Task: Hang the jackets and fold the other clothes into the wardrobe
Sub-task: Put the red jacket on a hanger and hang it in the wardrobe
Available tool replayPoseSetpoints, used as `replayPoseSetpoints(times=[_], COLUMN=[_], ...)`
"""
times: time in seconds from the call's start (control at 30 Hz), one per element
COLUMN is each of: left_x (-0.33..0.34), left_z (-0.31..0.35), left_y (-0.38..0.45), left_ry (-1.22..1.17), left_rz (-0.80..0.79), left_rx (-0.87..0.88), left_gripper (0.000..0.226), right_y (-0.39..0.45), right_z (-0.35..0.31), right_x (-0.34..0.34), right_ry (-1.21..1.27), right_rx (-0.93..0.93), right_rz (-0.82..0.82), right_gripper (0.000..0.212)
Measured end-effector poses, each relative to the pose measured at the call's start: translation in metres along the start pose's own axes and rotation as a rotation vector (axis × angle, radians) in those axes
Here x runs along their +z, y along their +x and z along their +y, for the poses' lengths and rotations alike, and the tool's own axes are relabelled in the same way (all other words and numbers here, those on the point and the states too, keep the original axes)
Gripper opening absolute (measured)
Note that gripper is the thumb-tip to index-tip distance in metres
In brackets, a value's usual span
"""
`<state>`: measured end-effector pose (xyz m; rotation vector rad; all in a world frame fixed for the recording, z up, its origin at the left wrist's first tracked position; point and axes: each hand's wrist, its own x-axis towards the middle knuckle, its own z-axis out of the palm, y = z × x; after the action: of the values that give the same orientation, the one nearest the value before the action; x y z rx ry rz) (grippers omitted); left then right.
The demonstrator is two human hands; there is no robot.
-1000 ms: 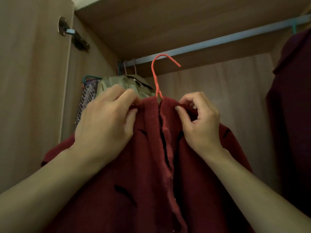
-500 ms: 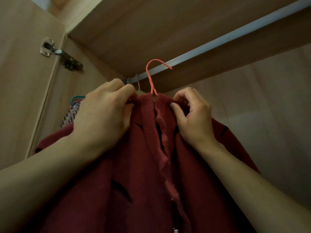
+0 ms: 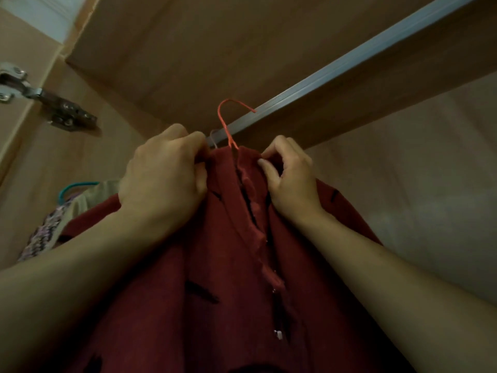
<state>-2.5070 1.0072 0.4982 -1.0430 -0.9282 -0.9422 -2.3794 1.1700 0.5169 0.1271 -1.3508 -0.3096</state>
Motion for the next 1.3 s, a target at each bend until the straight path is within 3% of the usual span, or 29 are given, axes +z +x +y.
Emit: replayPoseSetpoints(times=[0.2,0.43,0.8,1.0,1.07,1.17,1.3], left_x=[0.032,0.055,0.082,0.07,0.062,0.043,0.023], left_z=[-0.005,-0.015,-0.001,-0.006,-0.008,-0.005,-0.007], left_y=[0.025,0.029,0.029,0.014,0.002,-0.03,-0.069], left_ry=[0.077,0.114,0.168,0.296,0.39,0.544,0.602], left_rz=[0.02,-0.07,-0.158,-0.219,-0.301,-0.509,-0.681], left_rx=[-0.076,-0.118,-0.013,0.093,0.165,0.234,0.241], left_gripper=[0.012,0.013,0.016,0.021,0.034,0.077,0.087], right_y=[0.028,0.029,0.009,-0.013,-0.027,-0.056,-0.098], right_z=[0.032,0.056,0.086,0.078,0.078,0.08,0.083], right_x=[0.029,0.059,0.062,0.074,0.07,0.052,0.021], right_ry=[-0.012,-0.048,0.027,0.143,0.156,-0.058,-0.349], right_rx=[-0.021,-0.01,0.148,0.251,0.299,0.256,0.324], right_rz=[-0.002,0.006,0.029,0.102,0.022,-0.202,-0.421], right_gripper=[0.015,0.011,0.017,0.004,0.026,0.07,0.077])
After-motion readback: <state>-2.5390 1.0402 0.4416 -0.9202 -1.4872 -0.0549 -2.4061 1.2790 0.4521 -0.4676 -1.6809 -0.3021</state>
